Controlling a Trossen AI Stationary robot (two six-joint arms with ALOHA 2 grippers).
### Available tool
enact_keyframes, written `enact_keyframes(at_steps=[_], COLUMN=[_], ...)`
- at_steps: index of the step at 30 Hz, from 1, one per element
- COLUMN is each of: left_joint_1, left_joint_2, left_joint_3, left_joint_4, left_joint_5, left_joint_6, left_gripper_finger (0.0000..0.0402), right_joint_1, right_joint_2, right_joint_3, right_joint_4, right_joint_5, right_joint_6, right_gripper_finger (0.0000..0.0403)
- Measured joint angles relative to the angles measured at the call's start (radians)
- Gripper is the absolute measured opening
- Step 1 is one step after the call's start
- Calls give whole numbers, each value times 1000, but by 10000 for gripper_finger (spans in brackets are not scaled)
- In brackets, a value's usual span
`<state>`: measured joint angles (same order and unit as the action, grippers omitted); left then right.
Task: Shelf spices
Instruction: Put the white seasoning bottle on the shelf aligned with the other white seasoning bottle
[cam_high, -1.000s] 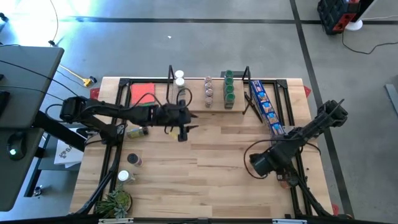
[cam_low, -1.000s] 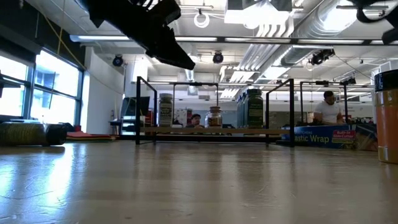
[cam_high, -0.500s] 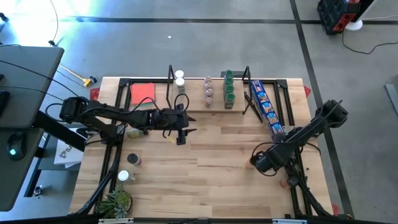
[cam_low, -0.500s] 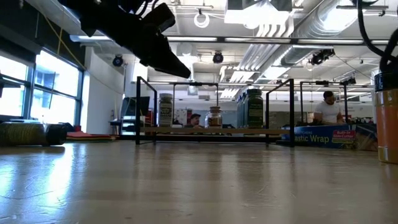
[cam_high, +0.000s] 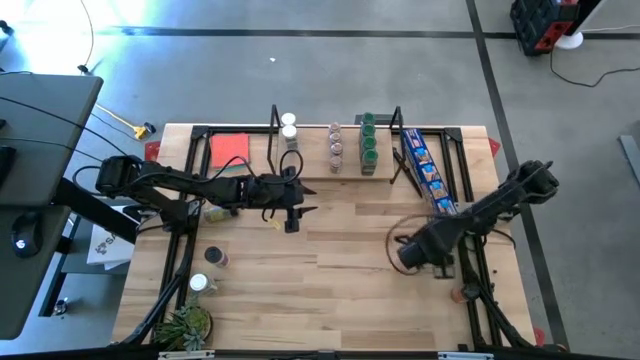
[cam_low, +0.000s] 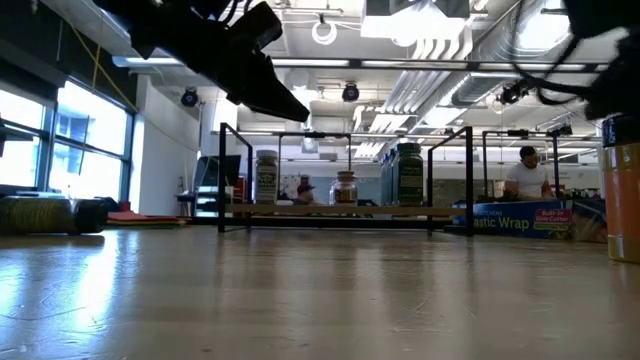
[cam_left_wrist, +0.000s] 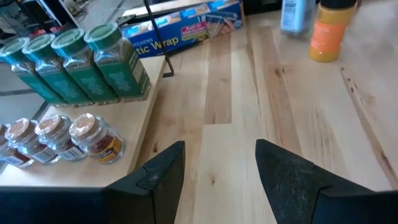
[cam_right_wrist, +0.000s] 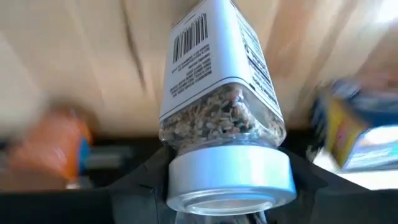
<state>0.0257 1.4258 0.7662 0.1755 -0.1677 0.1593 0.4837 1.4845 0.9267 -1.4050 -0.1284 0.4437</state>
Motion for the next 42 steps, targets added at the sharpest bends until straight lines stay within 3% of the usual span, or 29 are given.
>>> enact_keyframes(at_steps=[10, 15, 21, 29, 33, 36, 42], left_joint_1=[0, 0, -1, -44, -79, -90, -99], left_joint_2=[0, 7, 75, 58, -3, -46, -71], left_joint_3=[0, 0, 0, -35, -158, -259, -377], left_joint_4=[5, 3, -29, -282, -213, -123, 106], left_joint_5=[13, 75, 141, 119, 113, 107, 108], left_joint_6=[-22, -67, -77, -182, -256, -334, -395], left_gripper_finger=[190, 190, 188, 162, 153, 151, 150], right_joint_1=[-392, -524, -497, -433, -407, -396, -396], right_joint_2=[13, 151, 443, 771, 862, 895, 898], right_joint_3=[235, 405, 713, 1059, 1189, 1253, 1336], right_joint_4=[-17, 25, 47, 37, 33, 41, 79], right_joint_5=[70, 22, 129, 315, 437, 464, 517], right_joint_6=[46, -41, -347, -754, -888, -969, -1010], right_gripper_finger=[179, 179, 179, 179, 179, 180, 275])
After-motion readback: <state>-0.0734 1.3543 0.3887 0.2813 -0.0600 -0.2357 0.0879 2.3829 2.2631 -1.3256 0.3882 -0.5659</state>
